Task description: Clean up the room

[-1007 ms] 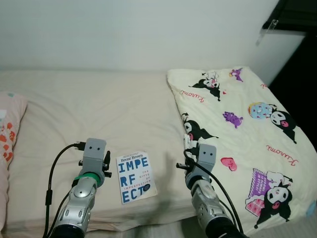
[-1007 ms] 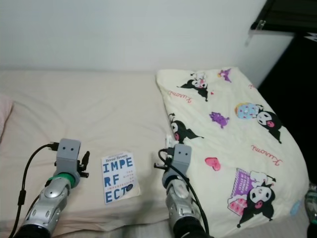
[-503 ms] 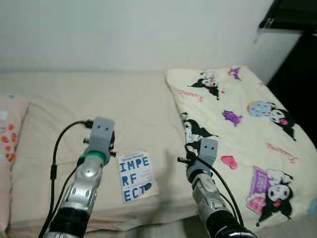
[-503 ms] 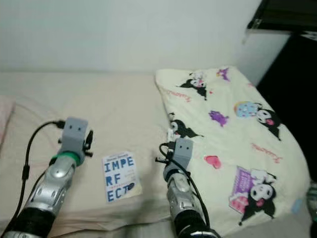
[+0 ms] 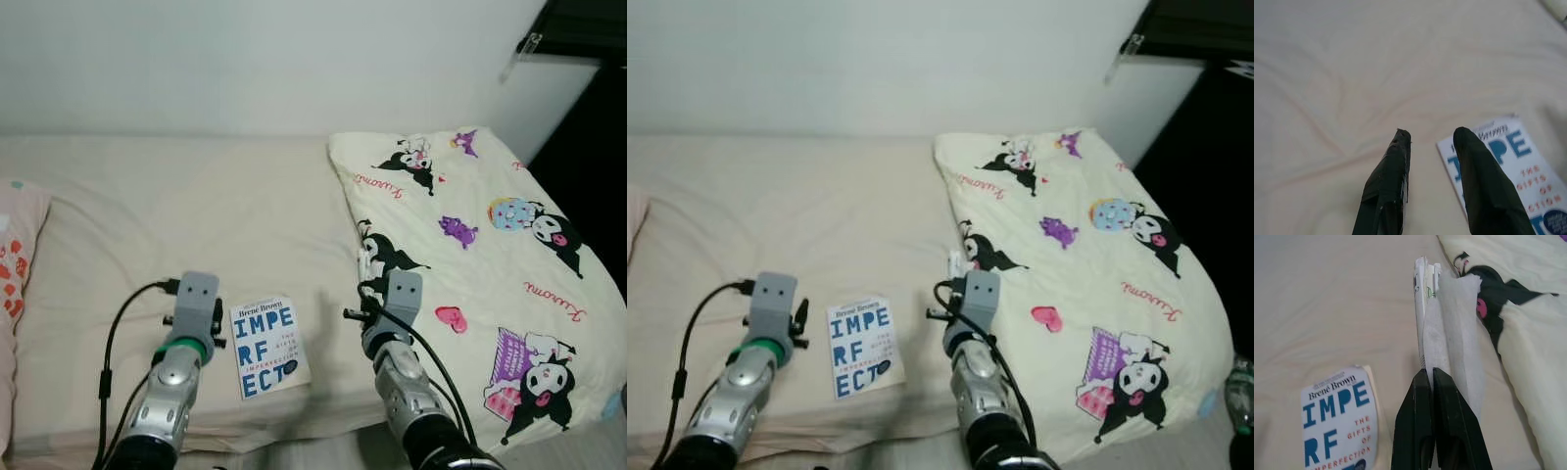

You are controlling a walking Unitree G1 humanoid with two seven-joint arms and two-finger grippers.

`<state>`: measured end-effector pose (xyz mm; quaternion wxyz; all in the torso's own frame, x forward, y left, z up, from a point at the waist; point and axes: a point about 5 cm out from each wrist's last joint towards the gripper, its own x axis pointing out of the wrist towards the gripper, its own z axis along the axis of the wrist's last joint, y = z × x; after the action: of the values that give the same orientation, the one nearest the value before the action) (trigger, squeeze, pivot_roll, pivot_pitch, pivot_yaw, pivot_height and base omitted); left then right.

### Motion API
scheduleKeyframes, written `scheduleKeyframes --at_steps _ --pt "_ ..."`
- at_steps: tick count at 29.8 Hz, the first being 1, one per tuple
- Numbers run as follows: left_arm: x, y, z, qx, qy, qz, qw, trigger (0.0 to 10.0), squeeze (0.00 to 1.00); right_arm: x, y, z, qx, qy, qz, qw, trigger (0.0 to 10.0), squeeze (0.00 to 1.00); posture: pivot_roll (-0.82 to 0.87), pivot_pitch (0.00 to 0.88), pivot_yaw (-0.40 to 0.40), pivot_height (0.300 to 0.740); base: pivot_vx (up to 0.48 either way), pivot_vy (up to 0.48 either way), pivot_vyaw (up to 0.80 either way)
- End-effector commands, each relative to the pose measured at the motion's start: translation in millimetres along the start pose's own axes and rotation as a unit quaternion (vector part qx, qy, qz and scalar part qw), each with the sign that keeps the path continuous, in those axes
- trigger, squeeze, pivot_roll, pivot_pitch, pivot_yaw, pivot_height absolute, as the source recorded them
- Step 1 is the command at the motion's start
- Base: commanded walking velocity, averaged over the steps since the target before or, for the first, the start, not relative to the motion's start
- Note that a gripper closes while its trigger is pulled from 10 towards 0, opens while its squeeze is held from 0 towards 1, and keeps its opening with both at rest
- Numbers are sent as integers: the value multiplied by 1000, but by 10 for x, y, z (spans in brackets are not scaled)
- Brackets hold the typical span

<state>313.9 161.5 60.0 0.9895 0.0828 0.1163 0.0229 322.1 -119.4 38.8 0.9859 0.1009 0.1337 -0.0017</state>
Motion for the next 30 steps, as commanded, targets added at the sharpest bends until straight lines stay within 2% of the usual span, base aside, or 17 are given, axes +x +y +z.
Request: scheduleKeyframes --at_steps 1,5,9,19,30 --pt "-27 -30 -60 5 7 -15 1000 10000 0 -29 -58 -52 -1 4 -11 1000 10000 0 74 38 -37 740 0 0 0" --pt "-33 24 -94 -25 3 1 1000 10000 0 -17 -75 33 8 -21 -18 1000 10000 0 67 31 -14 740 0 0 0" --pt "-13 -21 -34 -37 -5 0 999 10000 0 -1 -135 87 11 -31 -38 999 10000 0 79 28 -12 740 0 0 0" --pt "-40 -117 -18 -35 -4 -12 999 10000 0 3 -86 62 -5 -21 -23 1000 10000 0 88 30 -15 740 0 0 0" --pt "-49 -116 -32 -35 -1 -16 999 10000 0 -4 -98 44 -8 -17 -22 1000 10000 0 90 23 -6 740 0 0 0"
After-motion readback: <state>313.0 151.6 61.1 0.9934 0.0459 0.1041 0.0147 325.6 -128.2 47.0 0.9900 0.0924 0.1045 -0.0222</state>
